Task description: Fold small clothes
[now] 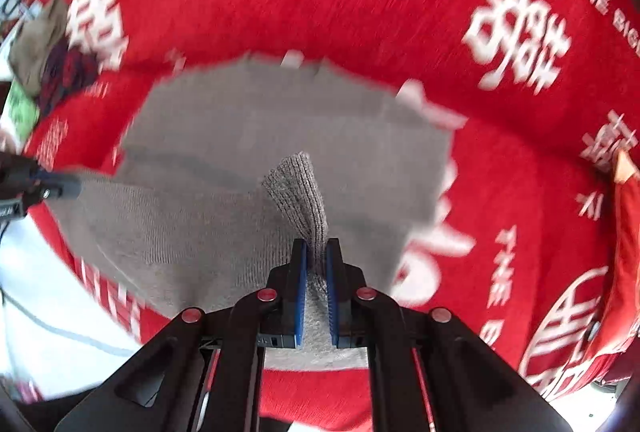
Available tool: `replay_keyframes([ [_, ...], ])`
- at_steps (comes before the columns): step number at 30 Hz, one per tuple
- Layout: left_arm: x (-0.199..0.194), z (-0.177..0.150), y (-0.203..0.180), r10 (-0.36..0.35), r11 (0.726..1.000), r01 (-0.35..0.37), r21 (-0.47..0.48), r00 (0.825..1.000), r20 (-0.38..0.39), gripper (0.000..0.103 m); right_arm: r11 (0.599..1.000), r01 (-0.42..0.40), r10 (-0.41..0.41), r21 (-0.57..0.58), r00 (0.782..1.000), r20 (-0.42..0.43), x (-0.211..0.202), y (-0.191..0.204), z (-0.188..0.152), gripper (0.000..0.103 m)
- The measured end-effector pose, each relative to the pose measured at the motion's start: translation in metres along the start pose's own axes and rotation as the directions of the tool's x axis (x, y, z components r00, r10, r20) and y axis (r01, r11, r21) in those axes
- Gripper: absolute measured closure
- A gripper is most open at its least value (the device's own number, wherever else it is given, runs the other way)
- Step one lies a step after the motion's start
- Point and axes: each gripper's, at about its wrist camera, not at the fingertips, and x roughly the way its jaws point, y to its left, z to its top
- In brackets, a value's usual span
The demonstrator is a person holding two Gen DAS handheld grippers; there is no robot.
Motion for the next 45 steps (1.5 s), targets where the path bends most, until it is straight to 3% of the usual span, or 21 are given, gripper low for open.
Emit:
replay_keyframes([
  [5,-0.018,0.062,0.014,0.059,0.998,-0.061,0.006,0.989,0.134,0.096,0.999,0.039,-0.037,-0.033,0.997,0.075,0.007,-0.017,0.073,0.093],
  [9,0.002,0.107,0.035,0.123,0.992,-0.118,-0.043,0.978,0.167,0.096,0.998,0.053,-0.051,-0.03,0.995,0.083,0.038,-0.031,0.118,0.093],
  [11,0.022,0.123,0.054,0.174,0.982,-0.16,-0.1,0.974,0.148,0.096,0.999,0.046,-0.046,-0.008,0.997,0.061,0.058,-0.037,0.128,0.093],
  [15,0.057,0.124,0.076,0.231,0.955,-0.224,-0.196,0.973,0.014,0.096,0.998,-0.008,0.01,0.061,0.999,-0.043,0.103,-0.05,0.123,0.093],
  [20,0.084,0.097,0.072,0.249,0.953,-0.258,-0.156,0.966,-0.077,0.095,0.99,-0.06,0.076,0.13,0.989,-0.125,0.129,-0.06,0.091,0.093],
  [21,0.087,0.093,0.07,0.241,0.956,-0.252,-0.153,0.967,-0.084,0.087,0.988,-0.064,0.083,0.139,0.987,-0.135,0.132,-0.061,0.086,0.093],
  [22,0.09,0.089,0.067,0.24,0.957,-0.251,-0.143,0.966,-0.093,0.032,0.987,-0.067,0.088,0.148,0.986,-0.142,0.134,-0.063,0.083,0.093],
  [23,0.094,0.087,0.062,0.252,0.956,-0.265,-0.127,0.961,-0.111,0.0,0.986,-0.069,0.092,0.155,0.985,-0.145,0.135,-0.064,0.081,0.093],
  [28,0.11,0.087,0.042,0.264,0.961,-0.272,-0.053,0.957,-0.119,0.0,0.975,-0.088,0.12,0.206,0.982,-0.148,0.137,-0.074,0.076,0.093],
  [32,0.13,0.09,0.054,0.219,0.969,-0.235,-0.082,0.961,-0.169,0.0,0.973,-0.091,0.124,0.214,0.981,-0.147,0.138,-0.074,0.077,0.093],
  [34,0.138,0.09,0.059,0.205,0.972,-0.222,-0.082,0.962,-0.18,0.003,0.973,-0.093,0.125,0.213,0.981,-0.146,0.138,-0.075,0.077,0.093],
  [35,0.141,0.09,0.061,0.191,0.975,-0.208,-0.08,0.964,-0.183,0.009,0.972,-0.094,0.127,0.213,0.981,-0.145,0.138,-0.075,0.077,0.093],
  [36,0.144,0.089,0.062,0.18,0.977,-0.197,-0.079,0.966,-0.185,0.036,0.972,-0.095,0.128,0.214,0.981,-0.143,0.138,-0.076,0.076,0.093],
  [37,0.15,0.088,0.065,0.157,0.981,-0.177,-0.083,0.966,-0.207,0.074,0.972,-0.096,0.129,0.214,0.981,-0.142,0.137,-0.076,0.076,0.093],
  [38,0.152,0.087,0.067,0.141,0.981,-0.165,-0.097,0.965,-0.22,0.087,0.972,-0.097,0.129,0.215,0.982,-0.141,0.137,-0.076,0.076,0.093],
  [44,0.093,0.077,0.057,0.119,0.986,-0.123,-0.116,0.992,-0.042,0.092,0.977,-0.108,0.126,0.186,0.988,-0.087,0.107,-0.071,0.072,0.093],
  [45,0.08,0.076,0.055,0.116,0.986,-0.117,-0.119,0.993,-0.016,0.097,0.978,-0.11,0.123,0.179,0.991,-0.062,0.094,-0.07,0.072,0.093],
])
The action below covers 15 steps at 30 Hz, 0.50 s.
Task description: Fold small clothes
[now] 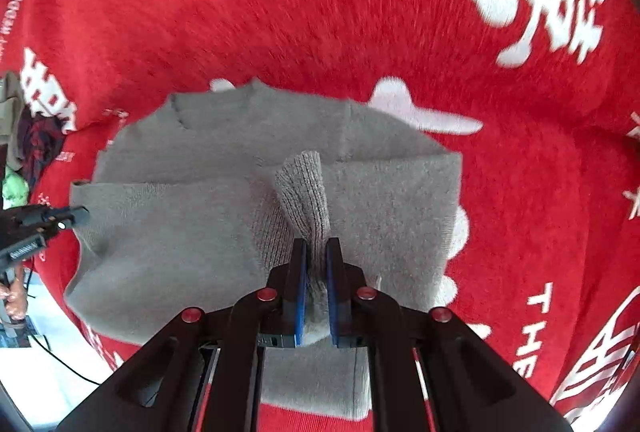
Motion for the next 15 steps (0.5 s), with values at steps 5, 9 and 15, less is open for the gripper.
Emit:
replay_keyframes([
  [5,-0.054,0.017,0.003,0.004,1.0,-0.003,-0.006,0.992,0.128,0.097,1.0,0.001,-0.002,0.002,0.995,0.098,-0.043,0.005,0.007,0.093],
  [9,-0.05,0.047,0.014,0.062,0.998,-0.059,-0.02,0.983,0.173,0.097,1.0,0.017,-0.016,-0.005,0.994,0.112,-0.032,0.003,0.041,0.093],
  [15,0.016,0.078,0.026,0.167,0.986,-0.162,-0.044,0.978,0.124,0.097,0.999,0.045,-0.045,0.016,0.998,0.039,0.036,-0.006,0.079,0.093],
])
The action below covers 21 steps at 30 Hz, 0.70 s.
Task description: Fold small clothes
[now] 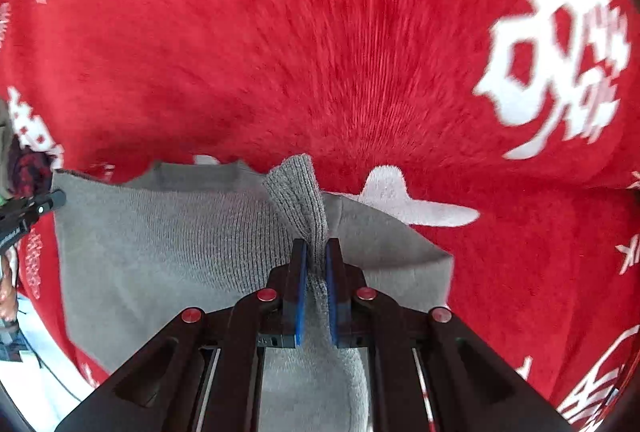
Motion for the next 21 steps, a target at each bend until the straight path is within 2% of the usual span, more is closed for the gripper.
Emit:
replay_keyframes([
  [4,0.044,-0.004,0.007,0.053,0.998,-0.055,-0.037,0.997,-0.053,0.097,0.999,0.033,-0.032,0.007,0.997,-0.072,0.049,-0.003,0.003,0.093],
  [6,0.062,-0.007,0.013,0.125,0.99,-0.129,-0.052,0.99,-0.072,0.097,0.999,0.032,-0.03,0.022,0.995,-0.1,0.065,-0.006,0.0,0.093],
  [8,0.074,-0.01,0.02,0.155,0.984,-0.162,-0.075,0.983,-0.099,0.097,0.998,0.014,-0.01,0.055,0.996,-0.089,0.071,-0.01,0.0,0.09],
  [9,0.076,-0.011,0.026,0.148,0.982,-0.158,-0.1,0.984,-0.104,0.092,0.997,0.018,-0.012,0.069,0.996,-0.085,0.071,-0.012,0.002,0.085],
  [10,0.075,-0.011,0.029,0.161,0.978,-0.173,-0.114,0.982,-0.101,0.073,0.996,0.025,-0.018,0.091,0.997,-0.079,0.07,-0.015,0.003,0.082],
  [12,0.066,-0.012,0.035,0.243,0.959,-0.253,-0.128,0.966,-0.085,0.054,0.992,0.06,-0.053,0.11,0.996,-0.068,0.065,-0.019,0.005,0.065],
  [13,0.06,-0.012,0.039,0.285,0.947,-0.293,-0.131,0.955,-0.077,0.054,0.988,0.091,-0.084,0.122,0.995,-0.059,0.06,-0.022,0.006,0.065],
  [15,0.048,-0.015,0.047,0.268,0.949,-0.278,-0.147,0.959,-0.09,0.054,0.978,0.121,-0.113,0.168,0.992,-0.054,0.048,-0.032,0.006,0.065],
  [17,0.033,-0.021,0.054,0.207,0.961,-0.221,-0.168,0.973,-0.101,0.054,0.975,0.081,-0.075,0.206,0.997,-0.038,0.033,-0.039,0.002,0.065],
  [21,0.003,-0.046,0.042,0.148,0.978,-0.162,-0.135,0.983,-0.105,0.054,0.981,0.0,0.001,0.194,1.0,-0.001,-0.004,-0.03,-0.022,0.065],
])
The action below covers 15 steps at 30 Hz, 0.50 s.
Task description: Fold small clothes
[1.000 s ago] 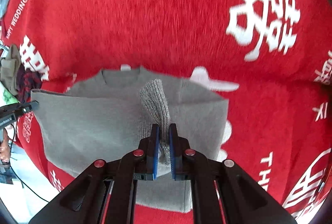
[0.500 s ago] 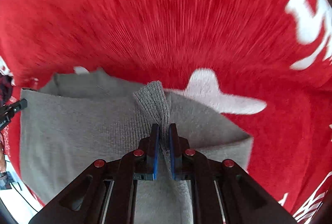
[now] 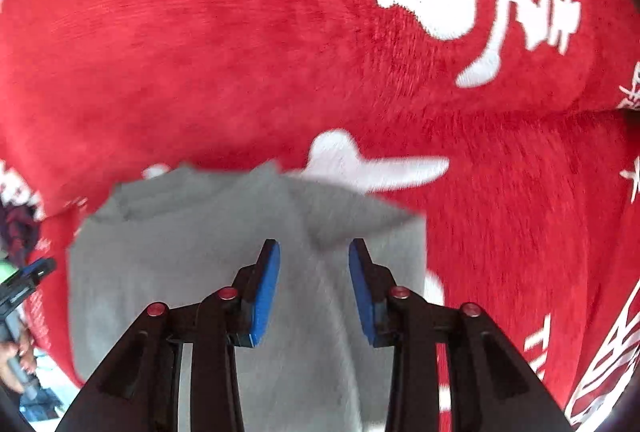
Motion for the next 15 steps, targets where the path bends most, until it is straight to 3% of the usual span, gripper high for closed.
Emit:
replay_keyframes([
  [4,-0.014,-0.043,-0.002,-0.026,1.0,0.025,-0.018,0.999,-0.041,0.053,0.999,-0.046,0.046,0.019,0.999,-0.022,-0.029,0.002,-0.06,0.062],
  [7,-0.011,-0.084,0.002,-0.049,0.994,0.039,-0.106,0.994,-0.096,0.053,0.985,-0.079,0.088,0.152,0.995,-0.055,-0.04,-0.015,-0.106,0.06],
  [8,-0.009,-0.093,0.006,-0.06,0.99,0.045,-0.133,0.992,-0.112,0.053,0.971,-0.094,0.111,0.219,0.992,-0.064,-0.04,-0.026,-0.121,0.053],
  [12,0.016,-0.12,0.028,-0.114,0.966,0.067,-0.251,0.978,-0.176,0.053,0.847,-0.206,0.26,0.49,0.964,-0.045,-0.033,-0.061,-0.176,0.049],
  [15,0.024,-0.129,0.031,-0.107,0.963,0.055,-0.263,0.976,-0.19,0.053,0.735,-0.269,0.332,0.623,0.943,0.015,-0.012,-0.074,-0.187,0.047],
])
